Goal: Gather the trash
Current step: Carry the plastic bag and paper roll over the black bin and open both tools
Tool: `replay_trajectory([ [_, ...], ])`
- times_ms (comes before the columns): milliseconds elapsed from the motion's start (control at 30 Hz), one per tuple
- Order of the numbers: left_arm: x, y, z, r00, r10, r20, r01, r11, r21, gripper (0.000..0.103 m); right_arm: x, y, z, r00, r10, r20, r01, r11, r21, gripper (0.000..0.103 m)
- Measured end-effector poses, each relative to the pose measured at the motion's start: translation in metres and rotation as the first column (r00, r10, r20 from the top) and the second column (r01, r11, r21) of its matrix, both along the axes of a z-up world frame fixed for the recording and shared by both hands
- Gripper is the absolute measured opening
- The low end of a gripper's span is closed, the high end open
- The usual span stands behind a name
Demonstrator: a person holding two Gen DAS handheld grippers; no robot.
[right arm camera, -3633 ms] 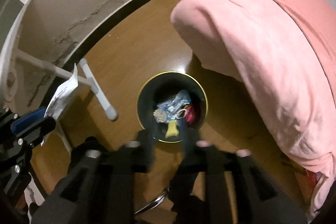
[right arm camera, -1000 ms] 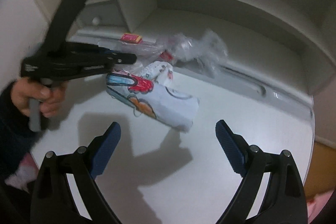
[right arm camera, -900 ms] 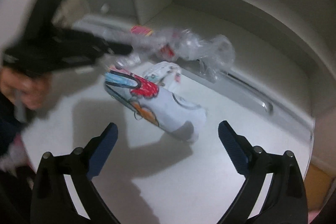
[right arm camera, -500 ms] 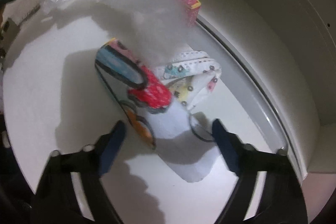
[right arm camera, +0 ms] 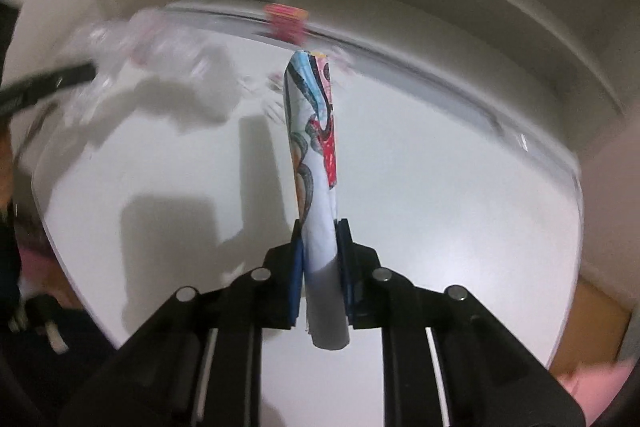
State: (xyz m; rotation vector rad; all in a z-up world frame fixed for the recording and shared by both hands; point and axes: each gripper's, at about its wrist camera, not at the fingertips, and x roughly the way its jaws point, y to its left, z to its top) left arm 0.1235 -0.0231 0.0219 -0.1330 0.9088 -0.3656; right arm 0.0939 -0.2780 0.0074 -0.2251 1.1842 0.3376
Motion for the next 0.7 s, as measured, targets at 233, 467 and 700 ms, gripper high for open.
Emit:
replay_trajectory([
  [233, -0.037, -0.08, 0.007, 0.988, -0.154, 0.016, 0.154, 0.988, -0.03, 0.0, -0.101, -0.104, -0.002, 0.944, -0.329, 0.031, 0.326, 0.943, 0.069, 0.016],
  [467, -0.078, -0.211, 0.01, 0.922, -0.387, 0.031, 0.388, 0.921, -0.025, 0.0, -0.219, -0.22, -0.006, 0.777, -0.628, 0.051, 0.616, 0.774, 0.149, 0.016],
  [700, -0.136, -0.356, -0.008, 0.793, -0.609, 0.014, 0.609, 0.793, -0.002, 0.0, -0.314, -0.319, -0.03, 0.581, -0.814, 0.018, 0.805, 0.578, 0.137, 0.016],
])
